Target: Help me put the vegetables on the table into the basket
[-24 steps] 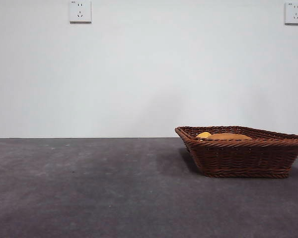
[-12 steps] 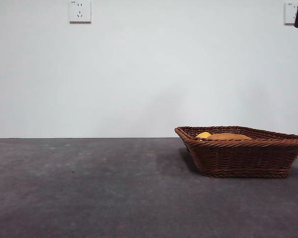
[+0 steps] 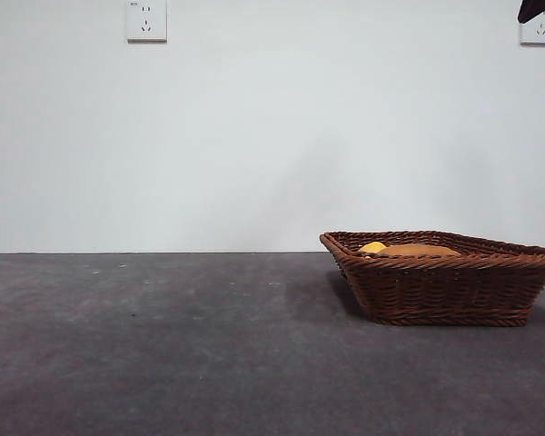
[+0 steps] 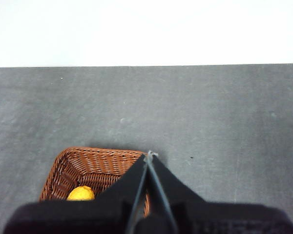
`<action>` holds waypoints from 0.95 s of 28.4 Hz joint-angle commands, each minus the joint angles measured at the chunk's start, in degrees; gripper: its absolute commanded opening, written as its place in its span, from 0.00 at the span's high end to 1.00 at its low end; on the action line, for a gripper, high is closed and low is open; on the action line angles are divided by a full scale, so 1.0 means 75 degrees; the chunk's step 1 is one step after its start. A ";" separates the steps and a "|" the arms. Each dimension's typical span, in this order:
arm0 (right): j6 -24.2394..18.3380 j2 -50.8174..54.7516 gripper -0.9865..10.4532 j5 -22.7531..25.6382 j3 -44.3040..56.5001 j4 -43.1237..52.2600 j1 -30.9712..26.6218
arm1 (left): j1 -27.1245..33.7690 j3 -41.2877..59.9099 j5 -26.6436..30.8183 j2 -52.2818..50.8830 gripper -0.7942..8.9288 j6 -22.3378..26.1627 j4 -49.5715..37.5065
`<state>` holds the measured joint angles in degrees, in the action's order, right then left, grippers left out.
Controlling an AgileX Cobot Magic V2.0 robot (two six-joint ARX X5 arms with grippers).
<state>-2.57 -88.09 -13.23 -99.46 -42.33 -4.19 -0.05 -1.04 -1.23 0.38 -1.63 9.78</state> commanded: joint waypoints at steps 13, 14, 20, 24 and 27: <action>-0.0012 -0.0052 0.91 -0.0035 0.0047 0.0052 0.0012 | 0.0026 0.0079 -0.0038 0.0224 0.92 -0.0073 -0.0038; -0.0020 -0.0055 0.91 0.0044 0.0047 0.0047 -0.0006 | 0.0026 0.0079 -0.0038 0.0242 0.92 -0.0070 -0.0038; -0.0017 0.0061 0.91 0.1014 0.0061 0.0035 0.0012 | 0.0026 0.0079 -0.0038 0.0373 0.92 -0.0070 -0.0038; -0.0017 0.0749 0.91 0.1224 0.0271 0.0052 0.0140 | 0.0023 0.0079 -0.0038 0.0425 0.92 -0.0070 -0.0038; -0.0017 0.1580 0.91 0.1224 0.0793 0.0254 0.0163 | 0.0026 0.0079 -0.0038 0.0449 0.92 -0.0070 -0.0038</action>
<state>-2.59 -78.83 -4.05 -95.04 -41.43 -3.18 -0.05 -1.04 -1.26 3.75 -1.69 9.78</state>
